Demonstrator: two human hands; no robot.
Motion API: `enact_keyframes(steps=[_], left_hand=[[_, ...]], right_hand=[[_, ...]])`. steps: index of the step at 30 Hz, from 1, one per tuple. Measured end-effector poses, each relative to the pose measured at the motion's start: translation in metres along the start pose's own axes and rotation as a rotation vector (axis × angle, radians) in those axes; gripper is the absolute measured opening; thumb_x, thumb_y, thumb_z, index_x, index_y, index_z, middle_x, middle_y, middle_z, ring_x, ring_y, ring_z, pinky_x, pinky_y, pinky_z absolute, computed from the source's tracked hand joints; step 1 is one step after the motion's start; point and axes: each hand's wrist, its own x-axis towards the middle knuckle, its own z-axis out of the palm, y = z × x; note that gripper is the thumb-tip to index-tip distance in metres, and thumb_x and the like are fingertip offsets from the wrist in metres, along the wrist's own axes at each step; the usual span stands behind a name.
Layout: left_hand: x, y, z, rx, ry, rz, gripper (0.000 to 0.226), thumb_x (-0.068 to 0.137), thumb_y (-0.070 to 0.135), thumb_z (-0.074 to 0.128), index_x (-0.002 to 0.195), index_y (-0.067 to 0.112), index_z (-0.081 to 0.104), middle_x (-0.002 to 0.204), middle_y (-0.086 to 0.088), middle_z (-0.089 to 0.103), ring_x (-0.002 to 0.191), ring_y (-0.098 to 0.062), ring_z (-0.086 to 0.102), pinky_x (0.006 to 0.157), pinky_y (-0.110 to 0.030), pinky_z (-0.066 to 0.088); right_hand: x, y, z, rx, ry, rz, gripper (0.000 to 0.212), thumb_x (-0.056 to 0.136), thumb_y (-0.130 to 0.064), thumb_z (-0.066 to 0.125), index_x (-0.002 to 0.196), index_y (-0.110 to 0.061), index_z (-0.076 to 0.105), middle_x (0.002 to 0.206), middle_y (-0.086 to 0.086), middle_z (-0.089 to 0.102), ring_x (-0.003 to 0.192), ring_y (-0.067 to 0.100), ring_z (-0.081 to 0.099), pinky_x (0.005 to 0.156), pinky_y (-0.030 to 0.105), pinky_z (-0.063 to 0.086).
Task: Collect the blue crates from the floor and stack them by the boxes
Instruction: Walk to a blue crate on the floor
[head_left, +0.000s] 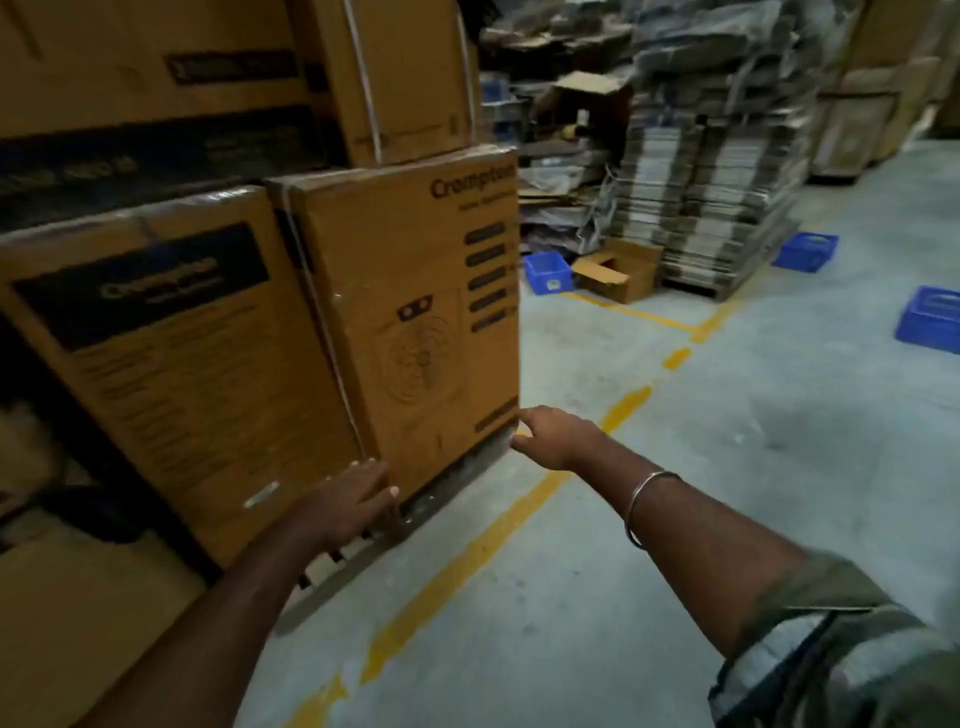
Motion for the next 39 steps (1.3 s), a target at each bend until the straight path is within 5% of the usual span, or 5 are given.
enact_keyframes(steps=[4, 14, 17, 21, 39], left_hand=[[0.079, 0.071, 0.044, 0.052, -0.119, 0.1, 0.089, 0.089, 0.072, 0.028, 0.161, 0.021, 0.022, 0.17, -0.003, 0.015, 0.158, -0.021, 0.01, 0.126, -0.042, 0.015], [0.233, 0.23, 0.151, 0.027, -0.262, 0.381, 0.076, 0.1, 0.064, 0.037, 0.161, 0.022, 0.023, 0.17, -0.002, 0.018, 0.157, -0.019, 0.014, 0.125, -0.038, 0.017], [0.276, 0.259, 0.167, 0.022, -0.315, 0.427, 0.093, 0.087, 0.079, 0.029, 0.161, 0.022, 0.024, 0.17, -0.002, 0.019, 0.157, -0.018, 0.015, 0.126, -0.037, 0.016], [0.345, 0.289, 0.185, 0.058, -0.36, 0.505, 0.073, 0.102, 0.059, 0.039, 0.161, 0.019, 0.024, 0.169, -0.004, 0.019, 0.157, -0.018, 0.016, 0.126, -0.035, 0.015], [0.626, 0.414, 0.209, 0.145, -0.527, 0.719, 0.071, 0.101, 0.058, 0.042, 0.16, 0.022, 0.026, 0.169, -0.002, 0.022, 0.156, -0.016, 0.018, 0.125, -0.032, 0.014]], right_hand=[[-0.013, 0.098, 0.012, -0.031, -0.052, 0.193, 0.058, 0.089, -0.053, 0.042, 0.136, -0.019, 0.043, 0.142, 0.011, 0.047, 0.129, 0.031, 0.047, 0.099, 0.046, 0.043], [-0.058, 0.293, 0.016, 0.038, -0.101, 0.564, 0.059, 0.086, -0.054, 0.044, 0.13, -0.016, 0.048, 0.133, 0.012, 0.053, 0.123, 0.033, 0.051, 0.097, 0.047, 0.045], [-0.054, 0.328, 0.015, 0.079, -0.092, 0.652, 0.059, 0.086, -0.053, 0.045, 0.133, -0.017, 0.047, 0.136, 0.013, 0.051, 0.124, 0.032, 0.051, 0.099, 0.046, 0.044], [-0.033, 0.368, 0.018, 0.106, -0.089, 0.77, 0.06, 0.088, -0.051, 0.048, 0.139, -0.019, 0.043, 0.141, 0.011, 0.049, 0.127, 0.031, 0.049, 0.1, 0.043, 0.043], [0.074, 0.524, -0.003, 0.247, 0.096, 1.124, 0.08, 0.08, -0.066, 0.052, 0.147, -0.028, 0.033, 0.149, 0.003, 0.043, 0.134, 0.025, 0.044, 0.105, 0.043, 0.041]])
